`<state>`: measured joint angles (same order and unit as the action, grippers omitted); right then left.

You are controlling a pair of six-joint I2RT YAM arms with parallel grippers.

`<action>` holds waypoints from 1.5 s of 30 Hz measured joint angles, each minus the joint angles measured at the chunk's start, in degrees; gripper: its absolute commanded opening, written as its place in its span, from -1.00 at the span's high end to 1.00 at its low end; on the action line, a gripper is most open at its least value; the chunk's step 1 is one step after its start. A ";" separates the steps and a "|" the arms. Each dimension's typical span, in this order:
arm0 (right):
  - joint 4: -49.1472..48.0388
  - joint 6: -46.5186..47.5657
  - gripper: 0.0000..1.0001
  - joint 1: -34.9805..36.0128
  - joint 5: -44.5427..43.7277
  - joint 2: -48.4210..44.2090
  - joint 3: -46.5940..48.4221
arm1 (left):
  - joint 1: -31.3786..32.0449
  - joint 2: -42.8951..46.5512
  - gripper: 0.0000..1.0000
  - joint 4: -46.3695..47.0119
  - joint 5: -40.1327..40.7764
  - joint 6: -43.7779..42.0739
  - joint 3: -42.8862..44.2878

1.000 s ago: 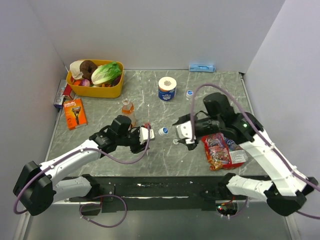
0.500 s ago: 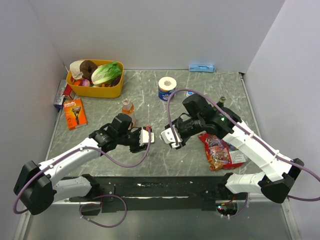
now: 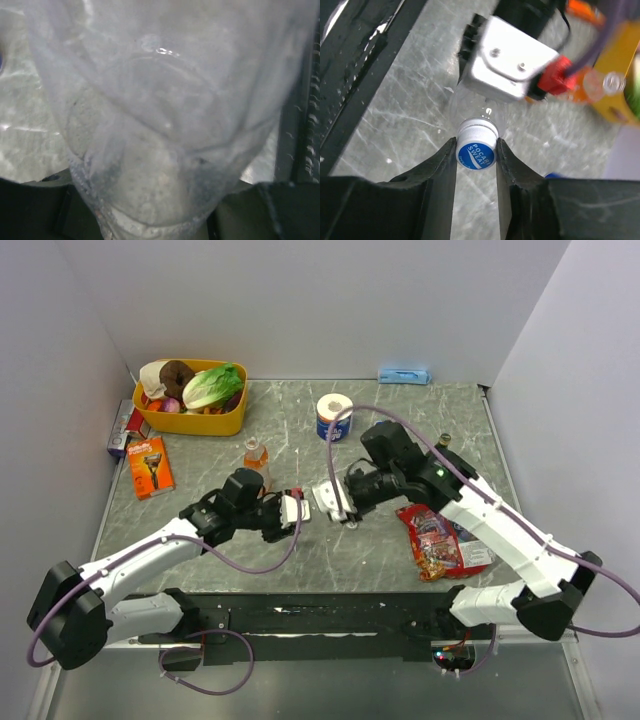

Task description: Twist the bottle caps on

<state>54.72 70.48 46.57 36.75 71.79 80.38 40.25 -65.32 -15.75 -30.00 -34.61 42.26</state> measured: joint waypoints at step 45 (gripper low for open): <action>-1.90 -11.56 -0.43 -18.36 19.30 -8.66 -4.44 | 1.11 6.25 0.98 -6.45 5.25 2.78 -0.13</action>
<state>52.82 58.92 28.21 56.05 63.13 75.94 41.36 -59.07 -22.20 -24.75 -31.83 42.13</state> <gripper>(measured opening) 0.721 0.503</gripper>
